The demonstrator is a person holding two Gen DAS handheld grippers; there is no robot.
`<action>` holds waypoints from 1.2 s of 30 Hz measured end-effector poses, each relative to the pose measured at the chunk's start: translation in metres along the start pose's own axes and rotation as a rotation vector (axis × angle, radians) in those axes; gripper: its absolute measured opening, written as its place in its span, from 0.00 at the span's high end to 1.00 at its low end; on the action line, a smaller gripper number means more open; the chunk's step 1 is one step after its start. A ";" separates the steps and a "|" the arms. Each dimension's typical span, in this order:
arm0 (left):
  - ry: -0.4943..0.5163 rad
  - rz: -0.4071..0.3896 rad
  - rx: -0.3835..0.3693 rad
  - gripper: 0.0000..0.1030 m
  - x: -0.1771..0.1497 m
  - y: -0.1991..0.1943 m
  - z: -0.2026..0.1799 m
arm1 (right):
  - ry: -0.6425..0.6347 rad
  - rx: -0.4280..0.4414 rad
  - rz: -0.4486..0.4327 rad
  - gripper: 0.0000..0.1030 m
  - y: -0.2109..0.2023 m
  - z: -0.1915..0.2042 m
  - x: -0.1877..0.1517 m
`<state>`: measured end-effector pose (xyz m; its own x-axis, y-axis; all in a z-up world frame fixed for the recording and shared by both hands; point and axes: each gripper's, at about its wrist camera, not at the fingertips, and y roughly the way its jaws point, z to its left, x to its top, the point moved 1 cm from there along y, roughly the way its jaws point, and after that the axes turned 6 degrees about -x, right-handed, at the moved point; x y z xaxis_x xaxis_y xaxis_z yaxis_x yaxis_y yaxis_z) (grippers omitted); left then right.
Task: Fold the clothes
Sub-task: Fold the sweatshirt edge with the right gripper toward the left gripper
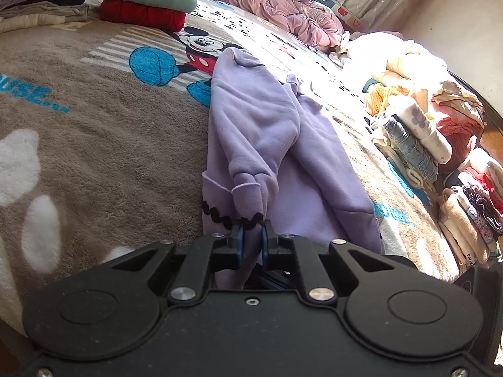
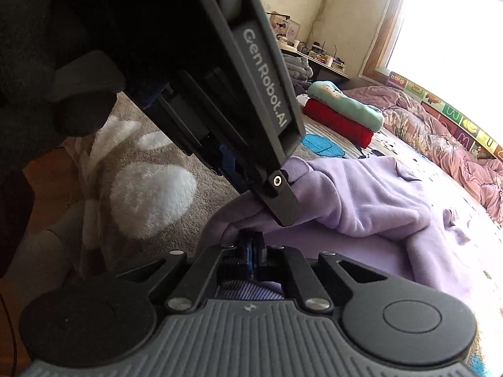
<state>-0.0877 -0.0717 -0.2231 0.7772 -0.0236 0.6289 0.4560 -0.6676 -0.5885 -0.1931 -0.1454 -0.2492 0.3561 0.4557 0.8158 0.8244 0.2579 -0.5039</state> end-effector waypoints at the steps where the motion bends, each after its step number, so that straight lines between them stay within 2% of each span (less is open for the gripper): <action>1: 0.024 0.008 0.006 0.92 -0.001 0.001 -0.002 | 0.009 0.014 0.004 0.94 -0.008 -0.001 -0.001; 3: 0.081 0.029 0.023 0.92 -0.004 0.005 -0.008 | 0.026 0.041 0.026 0.94 -0.026 -0.003 -0.006; 5: 0.155 0.061 0.047 0.92 -0.007 0.011 -0.012 | 0.083 0.071 0.037 0.89 -0.047 -0.011 -0.014; 7: 0.182 0.079 0.063 0.92 -0.010 0.016 -0.010 | 0.204 0.061 0.037 0.88 -0.065 -0.028 -0.025; 10: 0.138 0.079 0.035 0.90 -0.013 0.018 0.001 | 0.342 0.022 0.023 0.88 -0.079 -0.051 -0.038; 14: 0.140 0.090 0.020 0.85 -0.012 0.015 0.000 | 0.434 0.007 -0.008 0.88 -0.079 -0.068 -0.044; 15: 0.134 0.093 0.009 0.78 -0.011 0.014 0.000 | 0.439 0.006 -0.013 0.88 -0.079 -0.069 -0.044; 16: 0.127 0.095 -0.007 0.61 -0.011 0.013 0.000 | 0.437 0.003 -0.016 0.88 -0.080 -0.068 -0.045; 18: 0.139 0.112 -0.012 0.37 -0.012 0.010 -0.006 | 0.432 -0.004 -0.020 0.88 -0.080 -0.069 -0.046; 19: 0.152 0.125 -0.005 0.36 -0.011 0.008 -0.010 | 0.436 -0.008 -0.023 0.88 -0.080 -0.069 -0.046; 20: 0.167 0.140 0.005 0.36 -0.011 0.005 -0.013 | 0.439 -0.011 -0.025 0.88 -0.080 -0.070 -0.047; 23: 0.173 0.143 -0.027 0.36 -0.003 -0.012 -0.018 | 0.463 -0.023 -0.035 0.88 -0.081 -0.076 -0.049; 27: 0.207 0.067 0.010 0.39 0.010 -0.036 -0.020 | 0.475 -0.047 -0.070 0.88 -0.083 -0.082 -0.048; 29: 0.153 0.022 0.024 0.43 0.016 -0.042 -0.012 | 0.493 -0.047 -0.092 0.88 -0.082 -0.086 -0.044; 31: 0.074 -0.007 0.008 0.50 0.021 -0.044 -0.004 | 0.502 -0.060 -0.104 0.88 -0.076 -0.092 -0.037; 32: 0.039 -0.012 -0.004 0.53 0.023 -0.043 0.000 | 0.504 -0.069 -0.111 0.88 -0.073 -0.096 -0.032; 34: -0.013 -0.009 -0.021 0.70 0.020 -0.035 0.003 | 0.519 -0.068 -0.124 0.88 -0.066 -0.102 -0.023; 36: -0.065 0.006 -0.037 0.73 0.014 -0.025 0.007 | 0.530 -0.062 -0.128 0.88 -0.056 -0.107 -0.014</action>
<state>-0.0847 -0.0501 -0.2033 0.8071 0.0197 0.5901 0.4354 -0.6949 -0.5723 -0.1971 -0.2574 -0.2017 0.4109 -0.0714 0.9089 0.8943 0.2254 -0.3866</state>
